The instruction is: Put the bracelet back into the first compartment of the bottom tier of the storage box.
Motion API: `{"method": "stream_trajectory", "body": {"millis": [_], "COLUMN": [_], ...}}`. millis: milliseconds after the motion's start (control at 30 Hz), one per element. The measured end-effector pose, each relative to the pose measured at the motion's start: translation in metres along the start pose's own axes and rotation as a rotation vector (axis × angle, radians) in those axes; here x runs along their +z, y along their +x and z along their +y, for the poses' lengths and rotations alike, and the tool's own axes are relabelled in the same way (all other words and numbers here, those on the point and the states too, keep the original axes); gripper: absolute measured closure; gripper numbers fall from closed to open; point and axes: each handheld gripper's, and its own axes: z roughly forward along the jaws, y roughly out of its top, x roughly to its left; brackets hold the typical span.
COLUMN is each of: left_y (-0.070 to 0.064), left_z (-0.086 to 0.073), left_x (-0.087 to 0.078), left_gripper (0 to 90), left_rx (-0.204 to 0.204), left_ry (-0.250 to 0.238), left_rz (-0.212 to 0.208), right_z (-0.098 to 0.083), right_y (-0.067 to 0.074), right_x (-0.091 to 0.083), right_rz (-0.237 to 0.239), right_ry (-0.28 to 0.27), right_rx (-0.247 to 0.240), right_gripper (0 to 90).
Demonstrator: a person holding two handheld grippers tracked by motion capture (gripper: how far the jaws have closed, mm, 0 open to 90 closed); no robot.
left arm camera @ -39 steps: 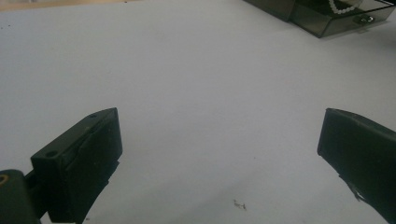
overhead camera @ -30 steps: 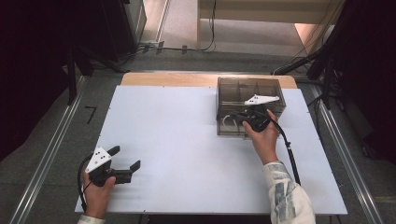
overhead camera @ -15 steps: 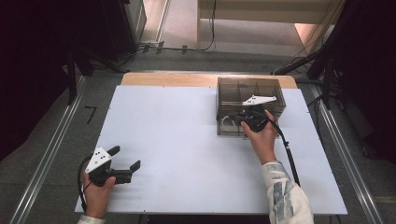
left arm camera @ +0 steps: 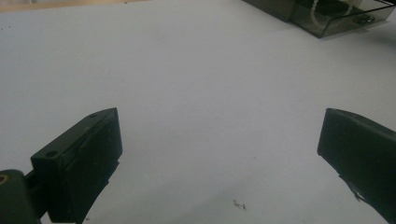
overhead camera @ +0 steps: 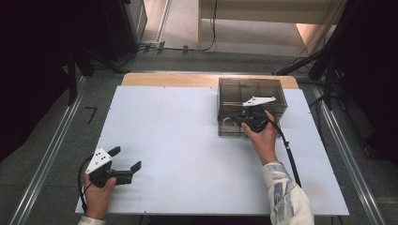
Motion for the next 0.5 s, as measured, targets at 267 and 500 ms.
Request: {"method": "stream_trajectory", "body": {"millis": [267, 500], "left_y": [0.000, 0.000], "left_z": [0.000, 0.000], "left_x": [0.000, 0.000], "left_gripper": [0.5, 0.5], "left_rx": [0.000, 0.003], "left_ry": [-0.001, 0.000], "left_rz": [-0.003, -0.001], "right_z": [-0.001, -0.002], "right_y": [-0.002, 0.002], "right_x": [-0.005, -0.018], "right_rz": [-0.021, -0.014], "right_ry": [-0.018, -0.030], "right_rx": [-0.005, -0.033], "right_gripper": [71.1, 64.6]}}
